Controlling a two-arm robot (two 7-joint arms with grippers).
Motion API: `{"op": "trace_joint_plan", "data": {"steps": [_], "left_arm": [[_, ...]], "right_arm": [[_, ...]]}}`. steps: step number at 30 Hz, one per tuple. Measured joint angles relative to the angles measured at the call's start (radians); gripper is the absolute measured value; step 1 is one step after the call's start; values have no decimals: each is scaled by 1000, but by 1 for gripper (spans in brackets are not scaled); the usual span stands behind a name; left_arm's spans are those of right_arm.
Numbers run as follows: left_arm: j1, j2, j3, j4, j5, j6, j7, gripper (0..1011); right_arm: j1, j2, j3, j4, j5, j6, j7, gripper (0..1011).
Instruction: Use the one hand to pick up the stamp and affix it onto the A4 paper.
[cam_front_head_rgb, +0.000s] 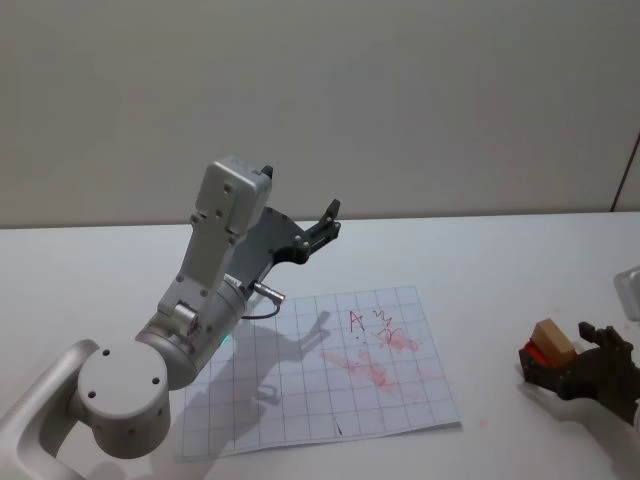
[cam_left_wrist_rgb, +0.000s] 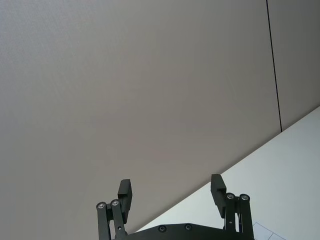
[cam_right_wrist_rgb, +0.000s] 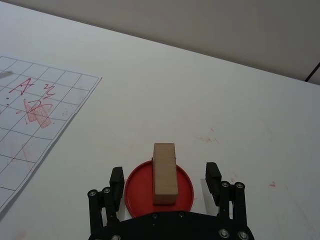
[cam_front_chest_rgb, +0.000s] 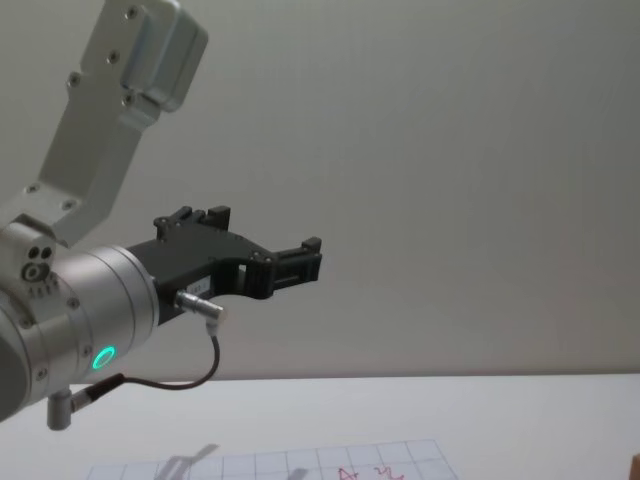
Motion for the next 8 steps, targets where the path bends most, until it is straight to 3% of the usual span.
{"op": "trace_joint_plan", "data": {"steps": [8], "left_arm": [[0, 0, 0, 0, 0, 0, 0, 1001]], "right_arm": [[-1, 0, 0, 0, 0, 1, -1, 1001]]}}
